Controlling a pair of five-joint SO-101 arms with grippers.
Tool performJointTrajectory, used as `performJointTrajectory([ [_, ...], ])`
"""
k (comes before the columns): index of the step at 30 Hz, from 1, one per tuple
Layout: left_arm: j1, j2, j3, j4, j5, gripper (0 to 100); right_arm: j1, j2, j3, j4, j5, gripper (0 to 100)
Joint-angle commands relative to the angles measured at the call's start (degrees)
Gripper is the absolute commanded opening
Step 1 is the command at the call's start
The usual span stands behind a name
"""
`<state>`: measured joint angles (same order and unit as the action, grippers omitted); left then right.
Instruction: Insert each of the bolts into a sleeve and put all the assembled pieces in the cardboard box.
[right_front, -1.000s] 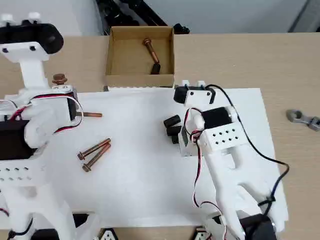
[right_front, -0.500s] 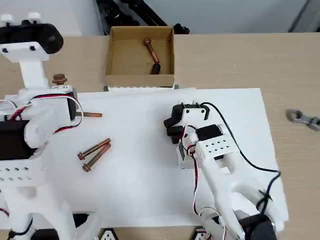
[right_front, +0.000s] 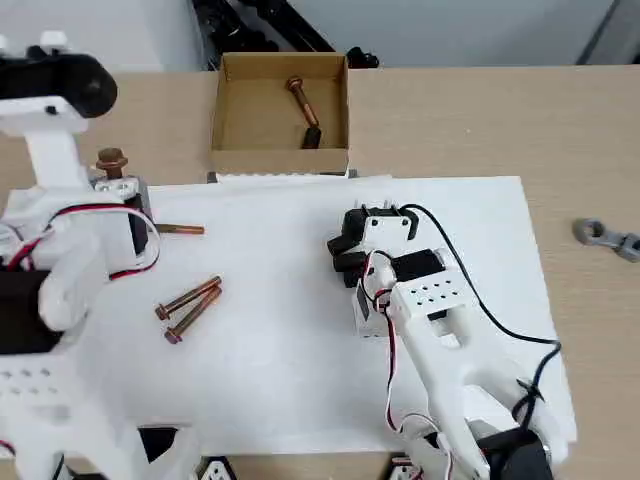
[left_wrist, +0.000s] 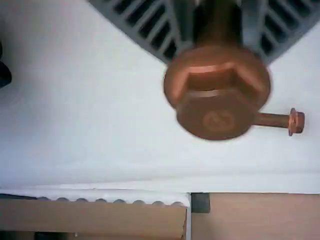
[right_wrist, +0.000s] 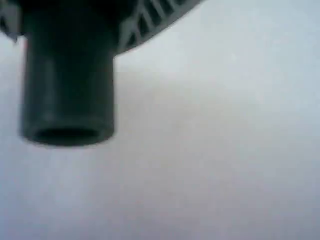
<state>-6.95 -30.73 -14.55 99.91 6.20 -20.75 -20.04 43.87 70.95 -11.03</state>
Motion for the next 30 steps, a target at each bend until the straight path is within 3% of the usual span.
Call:
performJointTrajectory([
  [1,0.44,-2.37,0.66,0.35,-0.18,0,-0.31,-2.33,-0.35,-0.4,0.79,8.0],
  [6,0.44,-4.57,3.3,0.26,-0.18,0,-0.31,-2.42,-0.35,-0.22,0.79,21.1],
  [14,0.35,-8.44,5.32,0.09,-0.26,0,-0.31,-2.42,-4.13,4.53,0.79,19.5],
  [20,0.35,-8.62,6.02,0.09,-0.26,0,-0.31,-1.89,-4.22,0.92,0.97,19.5],
  [30,0.44,-8.62,6.02,0.35,-0.26,0,-0.13,-1.71,-3.87,-0.57,9.41,19.4],
])
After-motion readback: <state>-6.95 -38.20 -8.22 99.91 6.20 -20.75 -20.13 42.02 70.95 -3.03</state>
